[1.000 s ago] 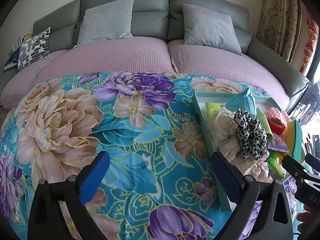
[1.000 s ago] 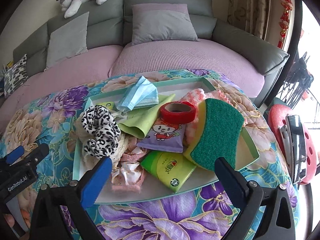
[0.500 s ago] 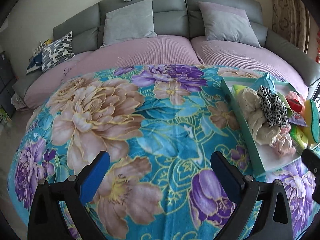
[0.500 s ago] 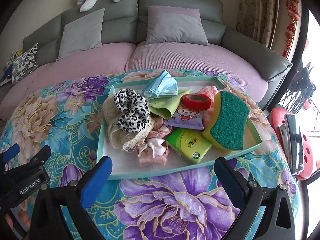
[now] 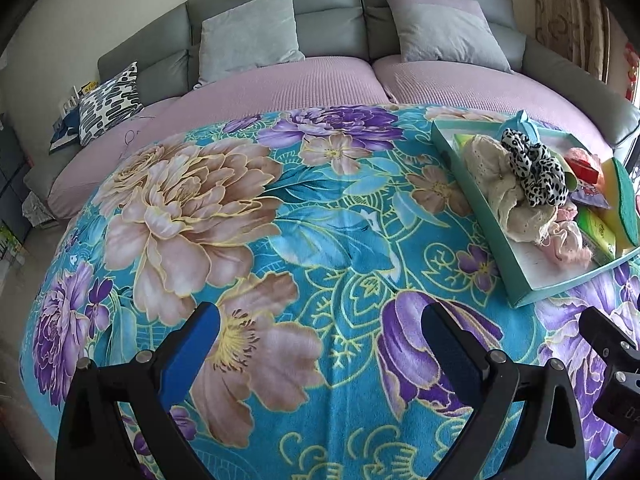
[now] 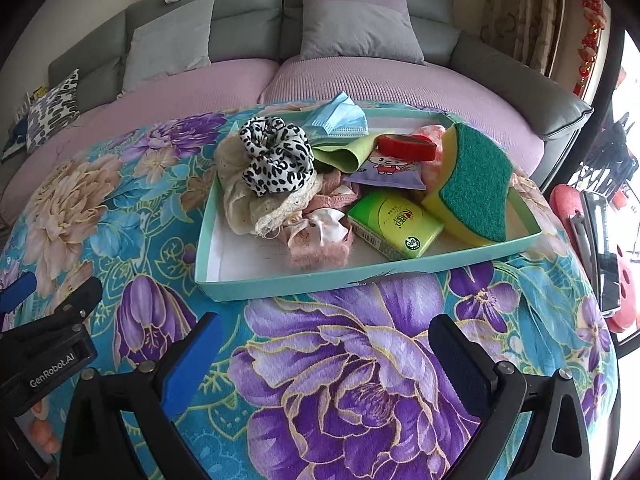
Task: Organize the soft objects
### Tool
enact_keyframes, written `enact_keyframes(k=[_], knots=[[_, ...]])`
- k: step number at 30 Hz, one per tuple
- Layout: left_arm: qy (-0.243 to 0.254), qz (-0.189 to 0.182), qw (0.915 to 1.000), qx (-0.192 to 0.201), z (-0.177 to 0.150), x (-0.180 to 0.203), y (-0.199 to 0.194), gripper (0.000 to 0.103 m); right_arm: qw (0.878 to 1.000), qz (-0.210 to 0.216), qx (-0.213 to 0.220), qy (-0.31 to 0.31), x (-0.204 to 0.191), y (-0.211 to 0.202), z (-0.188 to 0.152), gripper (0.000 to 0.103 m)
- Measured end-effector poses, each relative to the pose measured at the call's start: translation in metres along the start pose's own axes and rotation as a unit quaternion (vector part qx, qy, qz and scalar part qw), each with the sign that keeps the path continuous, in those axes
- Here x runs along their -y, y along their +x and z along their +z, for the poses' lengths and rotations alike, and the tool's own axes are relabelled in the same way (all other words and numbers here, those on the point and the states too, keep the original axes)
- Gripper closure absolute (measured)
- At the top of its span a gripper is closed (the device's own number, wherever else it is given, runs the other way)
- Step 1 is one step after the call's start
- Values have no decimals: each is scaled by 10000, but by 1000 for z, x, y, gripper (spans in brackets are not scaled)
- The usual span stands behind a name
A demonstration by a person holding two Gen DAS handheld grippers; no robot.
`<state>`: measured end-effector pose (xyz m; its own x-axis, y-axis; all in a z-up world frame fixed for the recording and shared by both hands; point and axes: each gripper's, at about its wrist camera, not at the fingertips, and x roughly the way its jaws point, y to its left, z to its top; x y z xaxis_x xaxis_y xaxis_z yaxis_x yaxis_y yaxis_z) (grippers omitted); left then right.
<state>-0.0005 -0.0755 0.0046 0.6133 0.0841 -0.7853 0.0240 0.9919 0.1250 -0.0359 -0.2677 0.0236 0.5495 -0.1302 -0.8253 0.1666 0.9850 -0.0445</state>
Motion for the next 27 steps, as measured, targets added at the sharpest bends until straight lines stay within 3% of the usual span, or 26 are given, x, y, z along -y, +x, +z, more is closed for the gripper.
enact_keyframes(k=[10,27], knots=[[45,112,9995,-298,0,3,22,2,9999,-67,-147,-63,-4,16,4,0],[-42,19,9990,-446,0,-1,28,2,9993,-230,-188,-219,-13,21,3,0]])
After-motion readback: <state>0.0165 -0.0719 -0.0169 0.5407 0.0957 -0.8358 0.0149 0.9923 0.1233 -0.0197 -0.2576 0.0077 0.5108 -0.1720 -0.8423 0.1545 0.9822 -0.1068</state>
